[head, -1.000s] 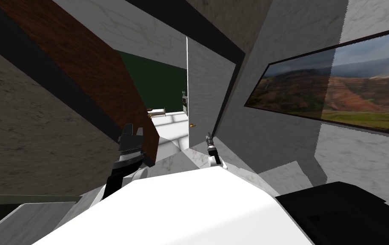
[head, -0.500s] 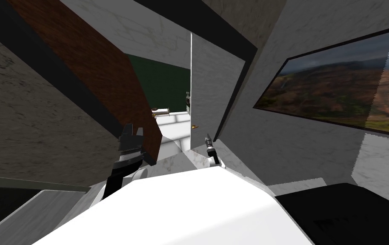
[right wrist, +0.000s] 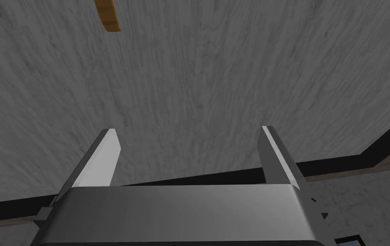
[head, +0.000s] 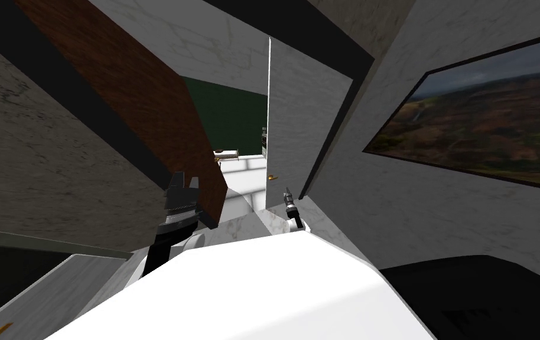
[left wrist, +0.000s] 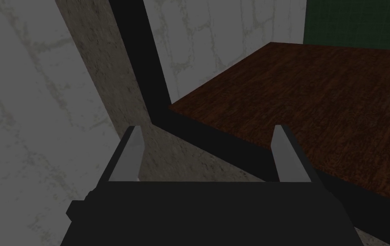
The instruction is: Push the door open
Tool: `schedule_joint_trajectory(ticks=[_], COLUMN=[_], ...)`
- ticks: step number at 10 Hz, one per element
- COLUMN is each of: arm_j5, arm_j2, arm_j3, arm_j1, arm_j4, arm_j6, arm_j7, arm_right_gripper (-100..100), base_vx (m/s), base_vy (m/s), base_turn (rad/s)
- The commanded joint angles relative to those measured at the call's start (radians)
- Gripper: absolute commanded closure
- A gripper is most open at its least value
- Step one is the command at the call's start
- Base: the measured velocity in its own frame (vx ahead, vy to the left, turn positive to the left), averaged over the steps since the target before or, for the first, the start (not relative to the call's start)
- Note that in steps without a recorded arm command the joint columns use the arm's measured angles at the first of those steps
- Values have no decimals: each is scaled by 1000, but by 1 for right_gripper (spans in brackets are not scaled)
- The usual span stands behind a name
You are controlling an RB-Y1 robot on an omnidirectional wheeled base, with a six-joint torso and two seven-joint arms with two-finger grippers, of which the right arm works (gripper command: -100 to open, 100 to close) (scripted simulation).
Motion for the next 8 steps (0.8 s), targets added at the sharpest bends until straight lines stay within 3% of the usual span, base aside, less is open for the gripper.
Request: schedule_joint_trajectory(ticks=[1,8], arm_j5=[-4,-18], arm_j2=[-3,-1], arm_j3=[2,11], arm_j1=[-17,-78], arm_j4=[48,210], arm_j6=[-14,-55], arm_j7=[-5,-13], arm_right_gripper=[-100,-100], base_vx=[60,64], base_vy=[-39,-46], base_turn=[150,111])
